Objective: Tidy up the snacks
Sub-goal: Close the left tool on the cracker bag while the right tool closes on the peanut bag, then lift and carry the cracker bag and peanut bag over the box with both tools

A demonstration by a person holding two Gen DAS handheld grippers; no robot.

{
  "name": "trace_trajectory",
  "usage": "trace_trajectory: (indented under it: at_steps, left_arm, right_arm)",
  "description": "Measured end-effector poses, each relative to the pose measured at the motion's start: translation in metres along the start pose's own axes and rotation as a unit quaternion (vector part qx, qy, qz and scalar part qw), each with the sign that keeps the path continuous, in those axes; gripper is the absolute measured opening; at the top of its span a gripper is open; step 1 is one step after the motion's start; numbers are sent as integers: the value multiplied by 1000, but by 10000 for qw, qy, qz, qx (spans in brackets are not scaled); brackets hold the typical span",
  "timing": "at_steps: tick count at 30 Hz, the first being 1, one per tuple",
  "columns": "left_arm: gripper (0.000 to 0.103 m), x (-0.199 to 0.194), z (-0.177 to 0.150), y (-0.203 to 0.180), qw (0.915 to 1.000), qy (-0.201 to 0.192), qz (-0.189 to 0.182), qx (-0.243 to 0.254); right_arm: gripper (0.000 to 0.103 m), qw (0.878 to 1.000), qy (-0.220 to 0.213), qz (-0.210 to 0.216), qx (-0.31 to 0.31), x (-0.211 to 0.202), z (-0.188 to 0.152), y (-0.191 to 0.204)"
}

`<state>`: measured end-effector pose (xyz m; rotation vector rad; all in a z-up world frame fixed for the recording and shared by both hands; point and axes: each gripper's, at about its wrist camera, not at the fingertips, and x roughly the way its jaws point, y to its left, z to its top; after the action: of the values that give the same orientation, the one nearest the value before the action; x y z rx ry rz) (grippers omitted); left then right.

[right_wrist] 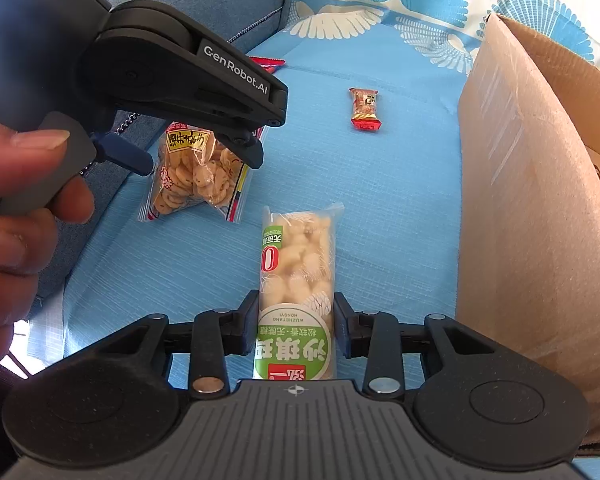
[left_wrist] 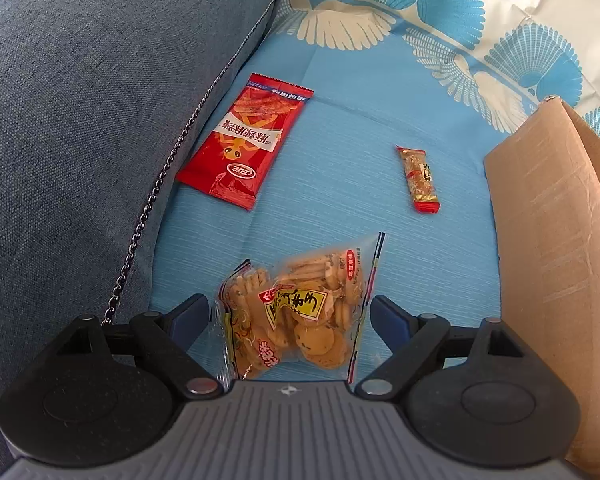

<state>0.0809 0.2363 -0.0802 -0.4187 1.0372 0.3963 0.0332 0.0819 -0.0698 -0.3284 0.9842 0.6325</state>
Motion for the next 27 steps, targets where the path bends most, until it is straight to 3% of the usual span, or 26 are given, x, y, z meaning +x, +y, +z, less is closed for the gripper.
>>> trace_trajectory:
  at_steps: [14, 18, 22, 27]
  left_arm:
    - [86, -1, -1, -4, 9998, -16, 73, 194]
    - [73, -7, 0, -4, 9994, -205, 70, 275]
    - [67, -11, 0, -6, 9987, -288, 110, 409]
    - [60, -21, 4, 0, 9983, -546, 53, 215]
  right_arm:
    - [38, 9995, -252, -170, 36, -10, 3, -8]
    - [38, 9990, -384, -214, 21, -16, 4, -9]
    - [38, 9983, -537, -239, 16, -24, 6, -10]
    - [38, 9967, -743, -305, 76, -33, 9, -13]
